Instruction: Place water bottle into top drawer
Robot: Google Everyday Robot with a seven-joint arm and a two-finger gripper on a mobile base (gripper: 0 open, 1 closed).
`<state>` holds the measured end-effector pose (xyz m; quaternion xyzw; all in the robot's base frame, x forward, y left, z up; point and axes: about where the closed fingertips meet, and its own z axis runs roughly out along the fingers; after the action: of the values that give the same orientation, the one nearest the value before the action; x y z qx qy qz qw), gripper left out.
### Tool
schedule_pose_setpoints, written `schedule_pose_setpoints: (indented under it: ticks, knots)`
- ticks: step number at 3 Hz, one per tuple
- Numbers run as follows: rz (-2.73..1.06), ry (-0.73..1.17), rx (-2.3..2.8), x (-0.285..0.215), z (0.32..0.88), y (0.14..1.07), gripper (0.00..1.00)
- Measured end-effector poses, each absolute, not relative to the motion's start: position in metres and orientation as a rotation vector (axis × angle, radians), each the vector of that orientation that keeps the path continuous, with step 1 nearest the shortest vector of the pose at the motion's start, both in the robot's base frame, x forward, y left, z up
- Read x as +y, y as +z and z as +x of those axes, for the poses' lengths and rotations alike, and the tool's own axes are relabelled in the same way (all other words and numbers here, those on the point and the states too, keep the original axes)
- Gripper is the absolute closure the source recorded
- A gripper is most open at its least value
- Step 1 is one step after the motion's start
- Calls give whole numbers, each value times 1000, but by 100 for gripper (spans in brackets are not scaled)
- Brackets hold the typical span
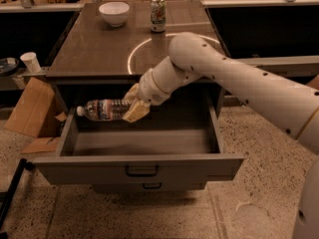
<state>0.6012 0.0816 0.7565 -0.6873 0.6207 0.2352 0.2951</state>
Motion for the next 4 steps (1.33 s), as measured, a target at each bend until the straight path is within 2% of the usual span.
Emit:
schedule_pose_setpoints:
  ticks: [2, 3, 4]
  knots:
    - [-1745, 694, 1756, 59, 595, 698, 100]
    - [-1631, 744, 1847, 37, 597, 658, 96]
    - [-1578, 766, 1887, 27, 602, 642, 73]
